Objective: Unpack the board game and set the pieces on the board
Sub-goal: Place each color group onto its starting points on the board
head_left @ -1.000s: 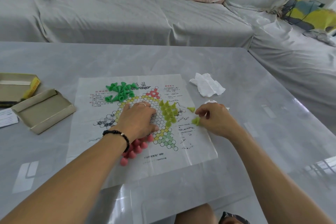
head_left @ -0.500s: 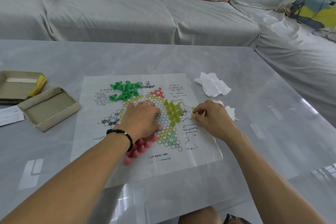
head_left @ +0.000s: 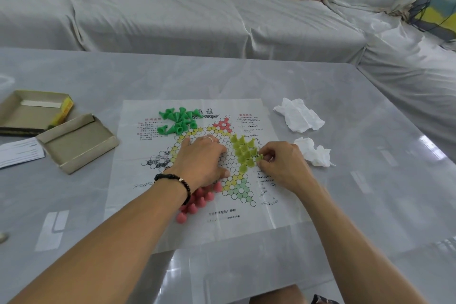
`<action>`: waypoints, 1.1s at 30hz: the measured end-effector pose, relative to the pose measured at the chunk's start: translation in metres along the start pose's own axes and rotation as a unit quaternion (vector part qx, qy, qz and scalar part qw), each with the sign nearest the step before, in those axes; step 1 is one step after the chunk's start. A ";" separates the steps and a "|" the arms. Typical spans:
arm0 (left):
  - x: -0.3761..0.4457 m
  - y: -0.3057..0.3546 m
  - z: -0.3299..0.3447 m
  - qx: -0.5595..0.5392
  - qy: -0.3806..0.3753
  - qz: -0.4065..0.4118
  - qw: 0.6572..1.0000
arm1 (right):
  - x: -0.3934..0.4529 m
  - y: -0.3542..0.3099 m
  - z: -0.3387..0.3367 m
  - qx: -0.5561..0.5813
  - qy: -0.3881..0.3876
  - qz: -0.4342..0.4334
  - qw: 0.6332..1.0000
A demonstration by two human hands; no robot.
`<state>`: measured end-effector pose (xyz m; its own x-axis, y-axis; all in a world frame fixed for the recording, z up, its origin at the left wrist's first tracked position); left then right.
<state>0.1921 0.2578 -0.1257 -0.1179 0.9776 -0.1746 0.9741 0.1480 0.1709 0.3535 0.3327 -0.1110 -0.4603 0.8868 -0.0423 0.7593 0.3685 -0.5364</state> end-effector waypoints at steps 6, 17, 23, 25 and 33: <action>0.001 0.000 0.000 0.000 -0.001 -0.002 1.000 | 0.002 -0.007 0.003 -0.005 -0.004 -0.016 1.000; 0.000 0.001 0.000 0.004 -0.005 -0.005 1.000 | -0.002 0.025 -0.037 0.016 0.100 0.018 0.995; 0.000 0.000 0.000 -0.001 -0.005 -0.008 1.000 | 0.010 0.036 -0.037 -0.016 0.066 0.027 0.997; 0.001 0.000 0.000 -0.002 -0.003 -0.008 1.000 | 0.015 0.030 -0.032 -0.045 0.051 0.025 0.997; 0.001 0.000 0.000 -0.005 -0.004 -0.009 1.000 | 0.031 0.016 -0.013 -0.142 -0.022 0.030 0.989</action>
<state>0.1918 0.2587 -0.1263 -0.1336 0.9734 -0.1862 0.9701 0.1669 0.1764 0.3574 0.3693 -0.1095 -0.4254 0.8986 -0.1072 0.8818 0.3849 -0.2727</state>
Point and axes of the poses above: each hand's wrist, its own x-axis towards the middle knuckle, its own z-axis out of the palm, y = z × x, the point moved 7 cm from there along x, towards the middle knuckle, and after that the axes turned 4 degrees about x, right-handed, at the moved point
